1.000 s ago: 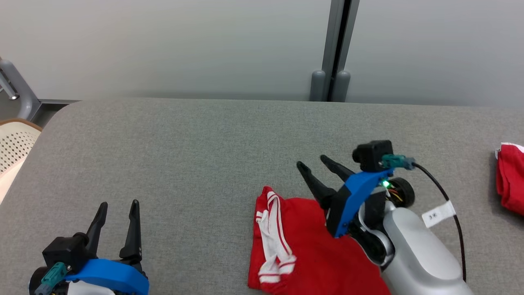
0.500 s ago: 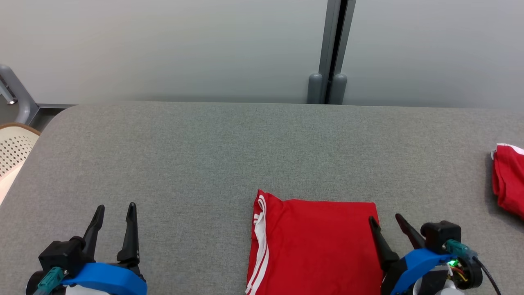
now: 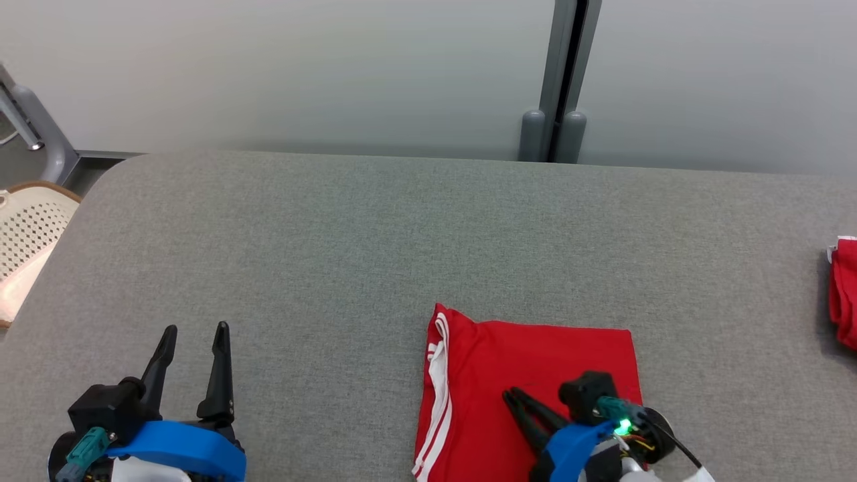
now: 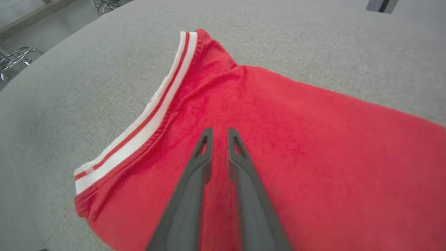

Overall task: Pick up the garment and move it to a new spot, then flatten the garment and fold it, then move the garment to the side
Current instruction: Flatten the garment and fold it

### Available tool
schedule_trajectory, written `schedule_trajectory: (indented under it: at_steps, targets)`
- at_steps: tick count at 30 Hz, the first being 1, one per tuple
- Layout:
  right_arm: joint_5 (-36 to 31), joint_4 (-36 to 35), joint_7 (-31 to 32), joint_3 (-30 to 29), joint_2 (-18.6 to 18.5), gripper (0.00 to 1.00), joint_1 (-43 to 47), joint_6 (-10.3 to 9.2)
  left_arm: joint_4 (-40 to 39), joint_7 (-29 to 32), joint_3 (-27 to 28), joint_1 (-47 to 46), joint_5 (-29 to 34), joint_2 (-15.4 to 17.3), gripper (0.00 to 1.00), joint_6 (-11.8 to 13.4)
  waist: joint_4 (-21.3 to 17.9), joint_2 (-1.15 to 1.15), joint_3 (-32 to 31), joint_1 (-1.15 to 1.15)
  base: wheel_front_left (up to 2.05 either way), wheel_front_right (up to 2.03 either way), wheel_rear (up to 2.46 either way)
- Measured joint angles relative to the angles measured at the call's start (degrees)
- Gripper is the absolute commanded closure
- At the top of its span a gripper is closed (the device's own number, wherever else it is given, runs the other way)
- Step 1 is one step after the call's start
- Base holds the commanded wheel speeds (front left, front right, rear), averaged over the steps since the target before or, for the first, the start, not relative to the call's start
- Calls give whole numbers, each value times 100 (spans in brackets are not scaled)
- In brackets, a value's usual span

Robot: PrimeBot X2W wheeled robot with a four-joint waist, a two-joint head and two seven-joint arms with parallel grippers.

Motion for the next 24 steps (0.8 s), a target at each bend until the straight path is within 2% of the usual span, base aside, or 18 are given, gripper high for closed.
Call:
schedule_trajectory:
  at_steps: [13, 17, 20, 21, 22, 23, 24]
  targets:
    - [889, 890, 799, 1786, 7, 100, -1131, 0, 105, 22, -108, -176, 23, -20, 0, -94, 333, 0, 122, 0, 0, 0, 0]
    - [1357, 832, 688, 2129, 8, 100, -1421, 0, 146, 13, -109, -176, 16, -24, 0, -97, 325, 0, 143, 0, 0, 0, 0]
    - [1844, 708, 311, 2129, 8, 100, -1623, 0, 160, -11, -98, -179, 5, -30, 0, -97, 293, 0, 169, 0, 0, 0, 0]
    - [2123, 660, 14, 2040, 8, 100, -1736, 0, 169, -27, -74, -187, 2, -37, 0, -96, 256, 0, 168, 0, 0, 0, 0]
    - [2123, 660, 14, 2040, 8, 100, -1736, 0, 169, -27, -74, -187, 2, -37, 0, -96, 256, 0, 168, 0, 0, 0, 0]
    - [2263, 622, -347, 1868, 9, 75, -1850, 0, 163, -30, -45, -192, -2, -35, 0, -92, 198, 0, 161, 0, 0, 0, 0]
    - [2297, 606, -530, 1758, 9, 9, -1886, 0, 158, -36, -22, -191, -4, -34, 0, -83, 162, 0, 153, 0, 0, 0, 0]
